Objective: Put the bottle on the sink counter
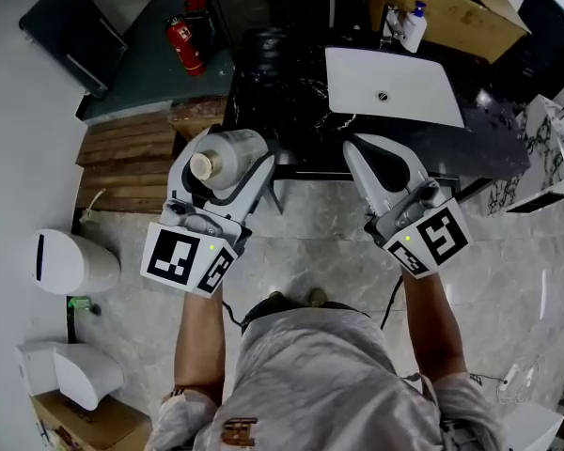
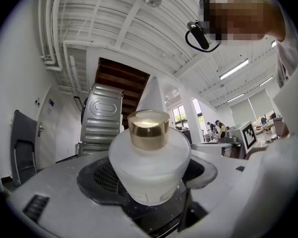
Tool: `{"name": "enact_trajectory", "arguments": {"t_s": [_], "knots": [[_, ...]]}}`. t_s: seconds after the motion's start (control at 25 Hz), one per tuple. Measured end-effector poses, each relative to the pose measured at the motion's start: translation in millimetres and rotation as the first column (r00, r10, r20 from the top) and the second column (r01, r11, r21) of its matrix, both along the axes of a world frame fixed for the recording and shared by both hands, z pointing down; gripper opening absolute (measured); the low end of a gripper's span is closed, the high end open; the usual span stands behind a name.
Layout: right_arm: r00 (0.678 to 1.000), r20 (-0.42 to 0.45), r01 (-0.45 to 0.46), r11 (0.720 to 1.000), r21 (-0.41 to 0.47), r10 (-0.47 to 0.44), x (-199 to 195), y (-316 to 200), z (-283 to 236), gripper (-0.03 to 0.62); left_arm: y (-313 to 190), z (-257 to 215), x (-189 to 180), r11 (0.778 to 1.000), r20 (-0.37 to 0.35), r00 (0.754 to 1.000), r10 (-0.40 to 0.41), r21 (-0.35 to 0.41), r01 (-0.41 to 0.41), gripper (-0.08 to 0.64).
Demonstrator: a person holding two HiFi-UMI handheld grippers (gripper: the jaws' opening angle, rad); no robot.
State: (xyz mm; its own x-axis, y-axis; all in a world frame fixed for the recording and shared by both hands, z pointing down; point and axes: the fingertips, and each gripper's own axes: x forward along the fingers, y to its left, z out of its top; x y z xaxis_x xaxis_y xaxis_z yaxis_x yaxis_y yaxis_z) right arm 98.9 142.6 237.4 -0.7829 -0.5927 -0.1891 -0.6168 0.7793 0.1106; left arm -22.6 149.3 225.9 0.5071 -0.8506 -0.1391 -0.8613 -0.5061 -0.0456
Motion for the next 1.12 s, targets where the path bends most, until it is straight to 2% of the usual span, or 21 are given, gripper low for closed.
{"name": "enact_trajectory", "arguments": {"t_s": [0.32, 0.56, 0.84, 1.12], "knots": [[1.000, -0.007, 0.025, 1.000, 0.002, -0.025, 13, -23, 4, 0.000, -22, 2, 7, 0.999, 0.011, 0.999, -0.031, -0.011, 0.031, 0.328], [1.000, -0.018, 0.023, 1.000, -0.008, -0.023, 7, -60, 12, 0.000, -59, 7, -2, 0.999, 0.010, 0.999, -0.035, -0.009, 0.035, 0.328], [0.999, -0.048, -0.014, 1.000, -0.011, 0.014, -17, -133, 17, 0.000, -138, 9, -29, 1.000, 0.005, 1.000, -0.013, 0.008, 0.013, 0.328], [0.996, -0.065, -0.060, 0.997, -0.039, 0.057, -50, -224, 23, 0.000, -236, 23, -67, 0.999, 0.011, 1.000, 0.014, -0.031, -0.014, 0.328]]}}
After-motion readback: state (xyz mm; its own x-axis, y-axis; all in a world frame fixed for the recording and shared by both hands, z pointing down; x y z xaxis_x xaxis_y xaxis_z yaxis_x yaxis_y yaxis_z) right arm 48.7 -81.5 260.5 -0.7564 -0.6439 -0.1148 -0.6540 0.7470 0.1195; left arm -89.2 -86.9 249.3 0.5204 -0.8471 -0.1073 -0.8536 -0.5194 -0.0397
